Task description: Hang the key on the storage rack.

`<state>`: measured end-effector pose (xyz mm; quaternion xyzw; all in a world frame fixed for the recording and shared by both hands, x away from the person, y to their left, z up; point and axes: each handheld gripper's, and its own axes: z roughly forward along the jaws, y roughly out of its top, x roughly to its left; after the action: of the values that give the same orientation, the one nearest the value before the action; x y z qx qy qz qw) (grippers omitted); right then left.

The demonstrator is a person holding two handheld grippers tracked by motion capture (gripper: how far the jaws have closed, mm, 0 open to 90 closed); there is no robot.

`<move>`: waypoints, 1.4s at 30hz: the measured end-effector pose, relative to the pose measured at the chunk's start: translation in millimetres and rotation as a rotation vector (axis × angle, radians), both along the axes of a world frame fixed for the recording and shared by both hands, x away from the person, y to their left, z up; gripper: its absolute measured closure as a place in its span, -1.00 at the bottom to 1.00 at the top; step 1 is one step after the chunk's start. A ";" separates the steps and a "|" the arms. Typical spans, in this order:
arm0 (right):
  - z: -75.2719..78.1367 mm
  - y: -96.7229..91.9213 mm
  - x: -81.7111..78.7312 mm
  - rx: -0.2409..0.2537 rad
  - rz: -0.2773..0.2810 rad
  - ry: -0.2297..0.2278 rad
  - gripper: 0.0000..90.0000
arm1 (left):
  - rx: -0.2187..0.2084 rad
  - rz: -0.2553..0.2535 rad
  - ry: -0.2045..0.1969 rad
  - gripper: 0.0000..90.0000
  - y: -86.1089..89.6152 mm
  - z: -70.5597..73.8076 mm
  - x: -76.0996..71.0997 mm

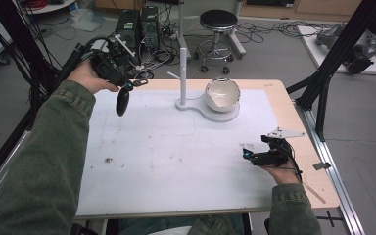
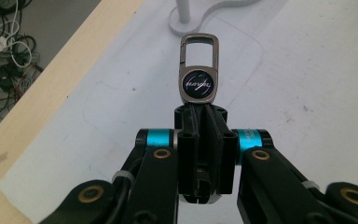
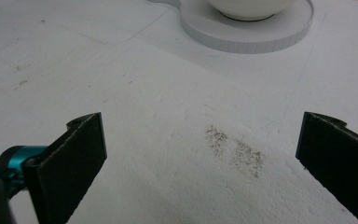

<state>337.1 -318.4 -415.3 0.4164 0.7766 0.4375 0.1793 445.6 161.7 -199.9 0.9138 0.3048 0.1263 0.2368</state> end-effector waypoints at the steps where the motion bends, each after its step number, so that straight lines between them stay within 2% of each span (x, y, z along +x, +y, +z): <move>1: 0.3 -0.2 -0.1 0.003 -0.002 -0.001 -0.99 | 0.001 -0.003 0.000 0.85 -2.4 0.5 0.7; 6: 1.1 -0.9 -0.2 0.010 -0.001 -0.003 -0.99 | 0.007 -0.020 -0.001 0.85 -16.4 1.6 4.7; 13: 1.2 -2.0 0.1 0.019 -0.002 -0.002 -0.99 | 0.009 -0.015 0.005 0.85 -24.7 0.7 13.2; 20: 0.3 -2.0 1.3 0.019 -0.004 0.010 -0.99 | 0.020 -0.034 -0.009 0.85 -40.0 5.8 21.8; 23: 0.2 -1.6 1.0 0.017 0.000 0.016 -0.99 | 0.011 -0.052 -0.015 0.85 -49.8 8.9 24.2; 25: -0.2 -1.7 1.1 0.010 0.003 0.012 -0.99 | 0.003 -0.072 -0.003 0.85 -58.4 9.7 27.4; 31: 0.2 -3.3 -0.4 0.017 -0.003 0.015 -0.99 | 0.009 -0.098 -0.003 0.85 -82.3 10.4 37.0; 37: -1.1 -5.2 -0.6 0.018 -0.005 0.014 -0.99 | 0.001 -0.101 -0.016 0.85 -97.9 7.4 47.8; 40: -1.3 -6.1 -1.4 0.025 -0.008 0.022 -0.99 | 0.014 -0.110 -0.042 0.85 -104.3 4.1 50.0; 42: -1.9 -7.2 -1.1 0.023 -0.008 0.022 -0.99 | 0.007 -0.102 -0.051 0.85 -107.3 0.9 51.8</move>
<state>336.1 -325.6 -417.1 0.4262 0.7718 0.4410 0.1679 497.4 54.5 -198.9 0.9254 0.2513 0.1382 0.2476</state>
